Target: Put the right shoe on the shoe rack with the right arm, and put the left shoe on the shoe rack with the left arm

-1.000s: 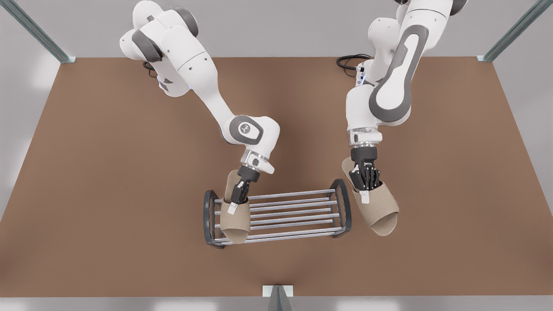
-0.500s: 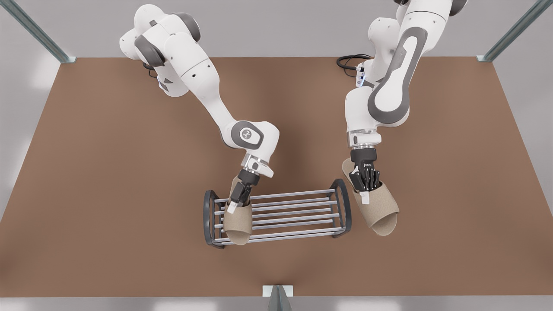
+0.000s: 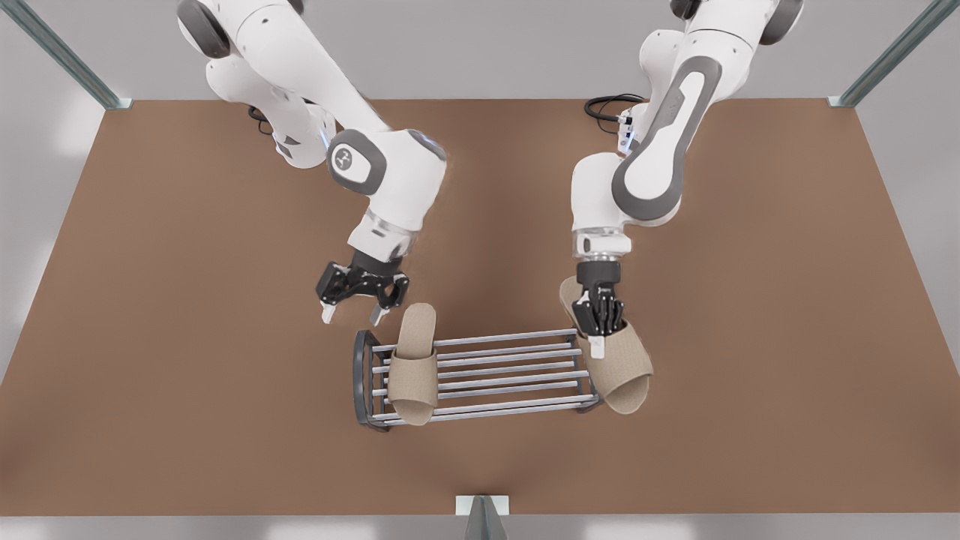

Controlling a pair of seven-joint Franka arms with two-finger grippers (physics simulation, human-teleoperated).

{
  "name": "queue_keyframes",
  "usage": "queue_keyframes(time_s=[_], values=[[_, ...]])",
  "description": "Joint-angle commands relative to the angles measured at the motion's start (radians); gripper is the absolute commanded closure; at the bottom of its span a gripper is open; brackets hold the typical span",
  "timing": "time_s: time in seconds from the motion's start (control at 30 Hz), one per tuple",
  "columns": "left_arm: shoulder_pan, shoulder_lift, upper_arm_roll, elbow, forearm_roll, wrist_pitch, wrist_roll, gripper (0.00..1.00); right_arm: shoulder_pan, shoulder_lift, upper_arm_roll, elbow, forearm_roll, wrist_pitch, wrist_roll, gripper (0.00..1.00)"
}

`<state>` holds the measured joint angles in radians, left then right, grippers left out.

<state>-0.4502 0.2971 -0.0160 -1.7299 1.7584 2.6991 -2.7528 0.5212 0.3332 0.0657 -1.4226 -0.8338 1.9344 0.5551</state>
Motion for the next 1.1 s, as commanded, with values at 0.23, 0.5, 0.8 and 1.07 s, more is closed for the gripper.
queue_keyframes(time_s=[0.23, 0.5, 0.8, 1.07], values=[[-0.070, 0.244, -0.038, 0.174, -0.168, -0.033, -0.030, 0.79, -0.501, -0.094, -0.063, 0.097, 0.825, -0.417, -0.485, 0.00], [-0.070, 0.315, -0.045, 0.167, -0.168, -0.005, -0.031, 0.79, -0.569, -0.072, -0.069, 0.120, 0.818, -0.407, -0.478, 0.00], [-0.068, 0.313, -0.052, 0.167, -0.168, -0.005, -0.050, 0.00, -0.569, -0.063, -0.069, 0.119, 0.820, -0.405, -0.478, 0.00], [-0.070, 0.316, -0.052, 0.167, -0.166, -0.007, -0.084, 0.00, -0.589, -0.056, -0.070, 0.120, 0.820, -0.405, -0.478, 0.00]])
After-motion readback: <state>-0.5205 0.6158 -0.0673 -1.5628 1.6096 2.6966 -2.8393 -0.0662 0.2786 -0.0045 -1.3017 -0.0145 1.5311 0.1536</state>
